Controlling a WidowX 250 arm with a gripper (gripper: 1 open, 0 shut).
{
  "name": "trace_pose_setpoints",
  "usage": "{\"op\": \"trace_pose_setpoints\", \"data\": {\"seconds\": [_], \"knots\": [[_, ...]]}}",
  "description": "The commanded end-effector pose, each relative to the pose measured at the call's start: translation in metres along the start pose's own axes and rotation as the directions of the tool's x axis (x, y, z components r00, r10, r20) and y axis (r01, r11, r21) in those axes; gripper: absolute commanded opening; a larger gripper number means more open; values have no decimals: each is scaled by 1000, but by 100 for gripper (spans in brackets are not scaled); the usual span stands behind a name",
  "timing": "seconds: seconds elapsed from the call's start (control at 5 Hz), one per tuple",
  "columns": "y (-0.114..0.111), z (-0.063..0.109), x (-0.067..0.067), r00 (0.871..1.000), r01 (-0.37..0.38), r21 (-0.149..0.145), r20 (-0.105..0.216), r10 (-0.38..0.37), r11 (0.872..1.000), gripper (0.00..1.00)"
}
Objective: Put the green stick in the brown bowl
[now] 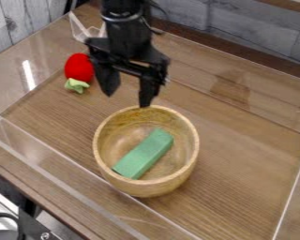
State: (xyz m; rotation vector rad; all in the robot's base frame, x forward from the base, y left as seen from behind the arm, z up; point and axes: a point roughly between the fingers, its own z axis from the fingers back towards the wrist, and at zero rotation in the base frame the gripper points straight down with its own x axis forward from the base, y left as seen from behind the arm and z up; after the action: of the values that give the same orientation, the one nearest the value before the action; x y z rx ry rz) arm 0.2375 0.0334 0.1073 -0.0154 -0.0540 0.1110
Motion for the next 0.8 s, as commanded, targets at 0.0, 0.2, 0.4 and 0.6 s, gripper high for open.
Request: {"op": "trace_pose_setpoints", "data": {"seconds": [0.0, 0.2, 0.4, 0.6], "knots": [[14, 21, 13, 996, -2, 20, 94, 0, 1000, 100], [19, 23, 14, 995, -4, 25, 100, 2, 1000, 100], [21, 23, 14, 995, -6, 28, 101, 3, 1000, 100], [22, 19, 14, 996, -8, 33, 92, 5, 999, 100]]}}
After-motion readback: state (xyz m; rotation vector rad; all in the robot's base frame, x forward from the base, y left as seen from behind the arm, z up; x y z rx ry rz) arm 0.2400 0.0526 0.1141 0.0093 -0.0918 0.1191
